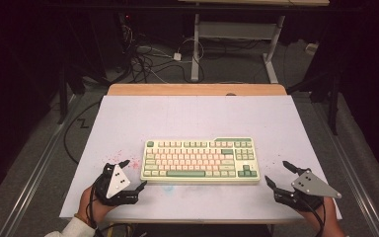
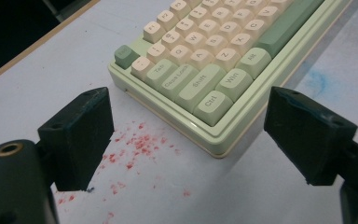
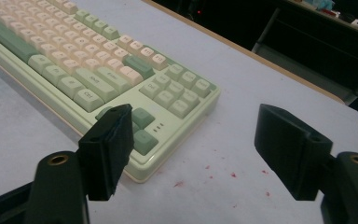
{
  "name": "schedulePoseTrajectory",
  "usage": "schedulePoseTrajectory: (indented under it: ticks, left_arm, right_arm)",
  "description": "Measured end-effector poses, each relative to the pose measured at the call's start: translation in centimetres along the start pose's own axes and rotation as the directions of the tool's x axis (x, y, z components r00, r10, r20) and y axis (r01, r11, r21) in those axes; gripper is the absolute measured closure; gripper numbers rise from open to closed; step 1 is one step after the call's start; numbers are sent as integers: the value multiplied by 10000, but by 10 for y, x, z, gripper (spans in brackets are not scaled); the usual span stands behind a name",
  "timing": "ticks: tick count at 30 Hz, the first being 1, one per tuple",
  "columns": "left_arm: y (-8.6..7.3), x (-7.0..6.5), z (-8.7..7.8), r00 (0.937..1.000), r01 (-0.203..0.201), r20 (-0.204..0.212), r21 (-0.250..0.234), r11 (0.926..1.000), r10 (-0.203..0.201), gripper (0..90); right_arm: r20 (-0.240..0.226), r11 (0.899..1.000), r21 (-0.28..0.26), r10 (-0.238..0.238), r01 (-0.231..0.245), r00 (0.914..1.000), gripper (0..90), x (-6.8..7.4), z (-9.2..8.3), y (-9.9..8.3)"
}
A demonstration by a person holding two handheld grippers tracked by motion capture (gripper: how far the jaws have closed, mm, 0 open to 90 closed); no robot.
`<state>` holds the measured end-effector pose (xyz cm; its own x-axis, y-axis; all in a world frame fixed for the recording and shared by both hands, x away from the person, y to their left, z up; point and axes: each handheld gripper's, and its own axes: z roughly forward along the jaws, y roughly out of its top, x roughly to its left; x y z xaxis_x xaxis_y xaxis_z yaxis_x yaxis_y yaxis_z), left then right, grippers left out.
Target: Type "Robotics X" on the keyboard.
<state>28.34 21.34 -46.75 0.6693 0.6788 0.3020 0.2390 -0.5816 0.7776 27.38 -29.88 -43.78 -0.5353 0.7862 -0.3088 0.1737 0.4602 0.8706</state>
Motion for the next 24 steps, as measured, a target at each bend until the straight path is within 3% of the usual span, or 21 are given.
schedulePoseTrajectory:
  ticks: [8, 11, 12, 13, 17, 24]
  left_arm:
    - [0, 0, 0, 10000, 32, 27, -12, 10000, -32, 150]
    - [1, 0, 1, 10000, 42, 21, -12, 10000, -42, 150]
    - [1, 0, 1, 10000, 54, 37, -13, 10000, -54, 150]
    - [1, 0, 1, 10000, 60, 36, -5, 10000, -60, 155]
    - [4, 0, 1, 10000, 47, 6, -44, 10000, -47, 164]
    - [4, 1, 2, 10000, 69, 51, -33, 10000, -69, 164]
  right_arm:
    - [-186, 9999, -39, 115, -116, 9998, 458, -3, 4, 3]
    - [-329, 10000, 58, 70, -69, 9994, 618, -4, 7, 7]
    - [-329, 10000, 58, 70, -69, 9994, 618, -4, 7, 7]
    - [-506, 9998, 148, 126, -118, 9986, 729, -4, 10, 9]
    - [-1203, 9995, 307, 144, -108, 9926, 900, -1, 16, 14]
    - [-1802, 9973, 686, -141, 268, 9835, 900, 7, 31, 23]
